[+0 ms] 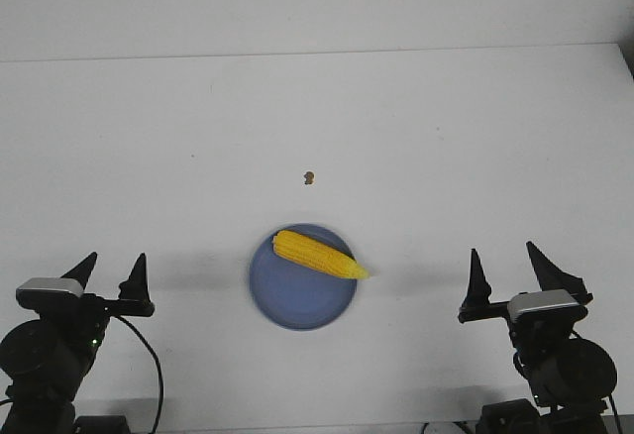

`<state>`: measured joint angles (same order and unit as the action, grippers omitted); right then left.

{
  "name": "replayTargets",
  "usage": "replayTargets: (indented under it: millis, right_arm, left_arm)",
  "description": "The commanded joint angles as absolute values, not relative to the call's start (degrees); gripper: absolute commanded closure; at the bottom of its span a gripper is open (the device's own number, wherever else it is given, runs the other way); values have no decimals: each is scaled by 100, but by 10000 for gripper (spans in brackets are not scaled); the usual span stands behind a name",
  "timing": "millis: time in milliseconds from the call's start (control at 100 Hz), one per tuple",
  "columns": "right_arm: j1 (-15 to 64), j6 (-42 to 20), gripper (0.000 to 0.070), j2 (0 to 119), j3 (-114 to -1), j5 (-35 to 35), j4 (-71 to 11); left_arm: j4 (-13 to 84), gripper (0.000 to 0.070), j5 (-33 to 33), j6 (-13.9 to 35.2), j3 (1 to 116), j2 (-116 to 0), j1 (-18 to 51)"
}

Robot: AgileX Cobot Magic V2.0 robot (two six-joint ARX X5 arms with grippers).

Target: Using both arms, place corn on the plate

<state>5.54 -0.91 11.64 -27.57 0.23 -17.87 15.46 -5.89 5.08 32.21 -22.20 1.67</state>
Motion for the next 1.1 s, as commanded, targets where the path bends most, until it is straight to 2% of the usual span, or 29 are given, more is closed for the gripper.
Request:
replayTargets:
  millis: [0, 50, 140, 170, 190, 1090]
  right_arm:
    - [554, -154, 242, 1166, -2801, 128, -1756]
    - [554, -154, 368, 1166, -2801, 163, -1765]
    - [554, -150, 617, 1166, -2801, 163, -1758]
    - [554, -152, 683, 1166, -2801, 163, -1758]
    - [554, -152, 700, 1166, -2801, 163, -1758]
    - [554, -152, 699, 1166, -2801, 156, -1754]
  left_arm:
    - [1533, 177, -574, 510, 3277, -2224, 167]
    - [1535, 272, -576, 510, 3277, -2224, 167]
    - [1535, 560, -576, 510, 3277, -2224, 167]
    - [1535, 648, -576, 506, 3277, -2224, 167]
    - [1535, 697, -574, 504, 3277, -2224, 167]
    - [1490, 688, -576, 510, 3280, -2193, 167]
